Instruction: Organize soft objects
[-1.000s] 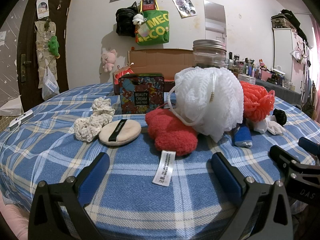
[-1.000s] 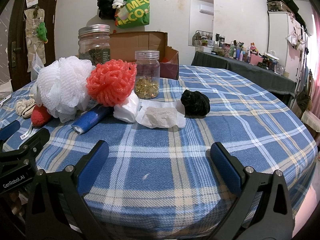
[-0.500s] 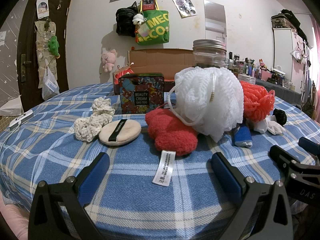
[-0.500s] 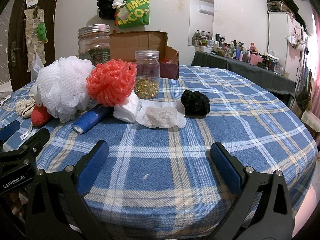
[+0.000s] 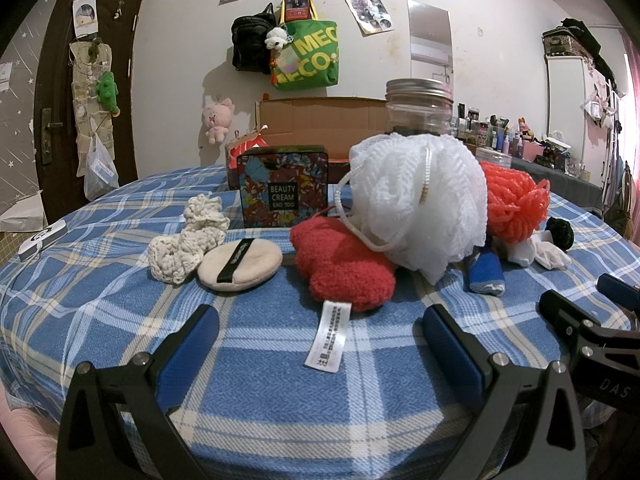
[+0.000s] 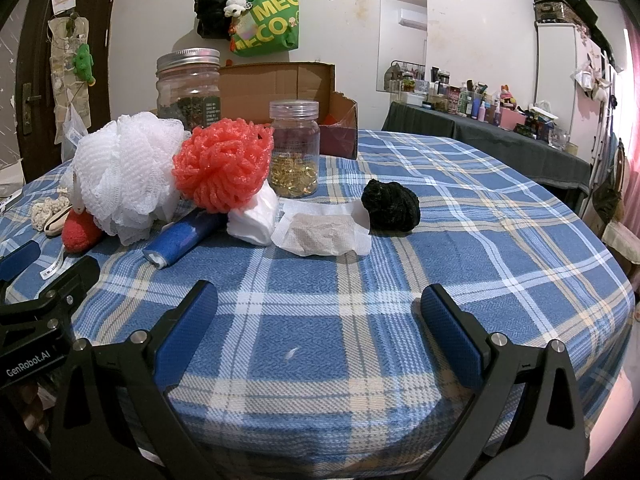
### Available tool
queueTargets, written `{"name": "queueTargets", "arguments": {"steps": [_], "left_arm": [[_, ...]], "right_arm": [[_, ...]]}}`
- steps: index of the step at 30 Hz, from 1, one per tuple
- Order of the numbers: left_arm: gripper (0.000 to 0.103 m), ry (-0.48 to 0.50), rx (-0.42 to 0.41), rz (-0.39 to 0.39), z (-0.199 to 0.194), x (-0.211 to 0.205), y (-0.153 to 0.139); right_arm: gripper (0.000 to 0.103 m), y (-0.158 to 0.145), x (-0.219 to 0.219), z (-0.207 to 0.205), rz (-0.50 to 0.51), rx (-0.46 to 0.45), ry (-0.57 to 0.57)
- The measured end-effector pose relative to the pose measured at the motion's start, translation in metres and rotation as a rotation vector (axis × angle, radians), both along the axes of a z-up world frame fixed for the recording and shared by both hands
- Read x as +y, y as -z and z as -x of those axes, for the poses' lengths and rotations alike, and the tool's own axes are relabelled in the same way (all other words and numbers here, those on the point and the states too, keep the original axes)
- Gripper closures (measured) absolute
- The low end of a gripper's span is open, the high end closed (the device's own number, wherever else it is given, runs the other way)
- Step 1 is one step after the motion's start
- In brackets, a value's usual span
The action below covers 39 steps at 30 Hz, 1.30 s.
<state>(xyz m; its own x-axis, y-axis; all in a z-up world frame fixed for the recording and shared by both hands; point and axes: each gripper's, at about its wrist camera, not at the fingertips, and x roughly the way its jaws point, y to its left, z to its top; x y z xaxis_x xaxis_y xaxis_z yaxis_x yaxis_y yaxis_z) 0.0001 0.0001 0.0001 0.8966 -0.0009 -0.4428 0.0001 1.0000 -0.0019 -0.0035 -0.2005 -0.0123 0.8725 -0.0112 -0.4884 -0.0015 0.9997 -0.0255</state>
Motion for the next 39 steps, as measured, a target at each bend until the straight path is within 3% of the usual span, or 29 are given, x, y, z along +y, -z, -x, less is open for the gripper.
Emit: {"name": "queueTargets", "arguments": {"steps": [31,39], "left_arm": [[0.0,0.005,0.003,0.005,0.001,0.0,-0.001],[0.0,0.034,-0.043,-0.01,0.003,0.0,-0.016]], "right_arm": [[0.0,-0.001,0.0,-0.001,-0.006,0.015,-0.006],[0.0,-0.02,-0.009,-0.004,-0.056,-0.011,-0.041]]}}
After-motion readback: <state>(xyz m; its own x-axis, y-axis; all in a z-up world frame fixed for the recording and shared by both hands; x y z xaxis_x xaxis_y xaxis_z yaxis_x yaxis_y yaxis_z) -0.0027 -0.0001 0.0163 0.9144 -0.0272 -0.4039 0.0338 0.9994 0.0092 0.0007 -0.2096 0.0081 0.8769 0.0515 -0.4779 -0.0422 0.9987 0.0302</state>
